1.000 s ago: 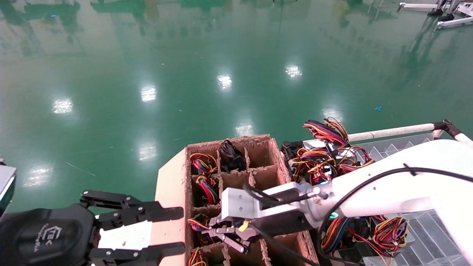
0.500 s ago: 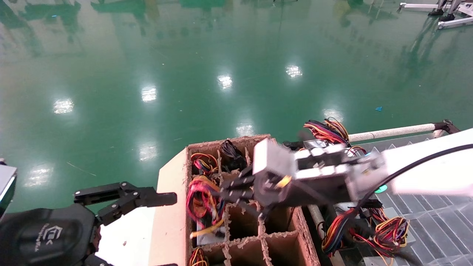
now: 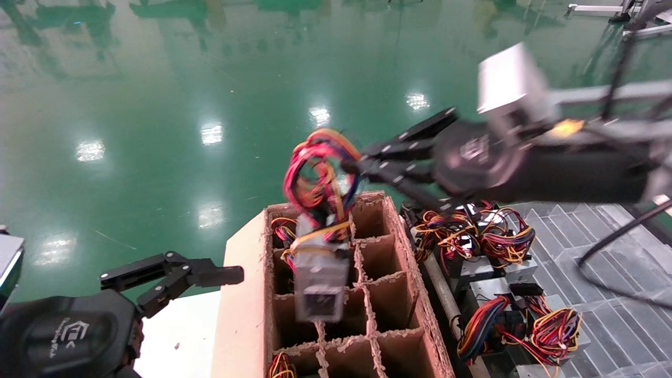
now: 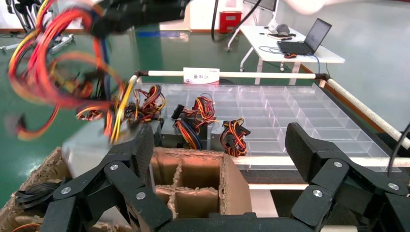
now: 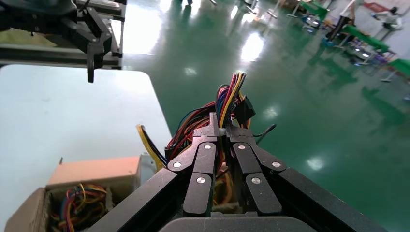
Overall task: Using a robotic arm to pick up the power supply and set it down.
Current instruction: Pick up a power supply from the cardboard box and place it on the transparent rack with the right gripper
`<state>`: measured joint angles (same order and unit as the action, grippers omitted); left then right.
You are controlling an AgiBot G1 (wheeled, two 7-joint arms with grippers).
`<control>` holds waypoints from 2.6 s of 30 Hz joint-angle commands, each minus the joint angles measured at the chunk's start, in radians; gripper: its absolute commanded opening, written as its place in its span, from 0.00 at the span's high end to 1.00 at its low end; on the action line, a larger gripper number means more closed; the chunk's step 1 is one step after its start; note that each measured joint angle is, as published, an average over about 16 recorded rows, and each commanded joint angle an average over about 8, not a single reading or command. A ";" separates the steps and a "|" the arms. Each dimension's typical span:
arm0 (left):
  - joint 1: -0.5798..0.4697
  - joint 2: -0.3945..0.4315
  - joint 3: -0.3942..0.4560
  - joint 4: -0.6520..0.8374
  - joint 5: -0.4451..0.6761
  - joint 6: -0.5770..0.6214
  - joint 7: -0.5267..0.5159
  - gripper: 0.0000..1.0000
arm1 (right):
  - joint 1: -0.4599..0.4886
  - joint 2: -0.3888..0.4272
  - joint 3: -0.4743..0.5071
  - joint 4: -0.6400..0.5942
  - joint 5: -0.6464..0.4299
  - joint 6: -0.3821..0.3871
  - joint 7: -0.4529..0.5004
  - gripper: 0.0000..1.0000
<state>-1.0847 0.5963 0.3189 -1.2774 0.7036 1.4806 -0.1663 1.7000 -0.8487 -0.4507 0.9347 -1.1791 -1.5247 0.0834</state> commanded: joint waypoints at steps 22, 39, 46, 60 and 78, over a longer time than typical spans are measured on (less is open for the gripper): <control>0.000 0.000 0.001 0.000 -0.001 0.000 0.000 0.00 | 0.351 0.449 -0.181 0.018 0.009 -0.072 -0.047 1.00; 0.000 -0.001 0.001 0.000 -0.001 -0.001 0.001 0.00 | 0.462 0.686 -0.391 -0.025 -0.027 -0.068 -0.129 1.00; 0.000 -0.001 0.002 0.000 -0.001 -0.001 0.001 0.00 | 0.449 0.758 -0.457 -0.013 -0.019 -0.070 -0.138 1.00; 0.000 -0.001 0.002 0.000 -0.001 -0.001 0.001 0.00 | 0.377 0.808 -0.577 0.081 0.045 -0.070 -0.114 1.00; -0.001 -0.001 0.003 0.000 -0.002 -0.001 0.001 0.00 | 0.355 0.728 -0.710 0.118 0.071 -0.070 -0.095 1.00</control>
<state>-1.0853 0.5953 0.3214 -1.2774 0.7019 1.4796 -0.1650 2.0586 -0.1173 -1.1584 1.0520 -1.1107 -1.5945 -0.0131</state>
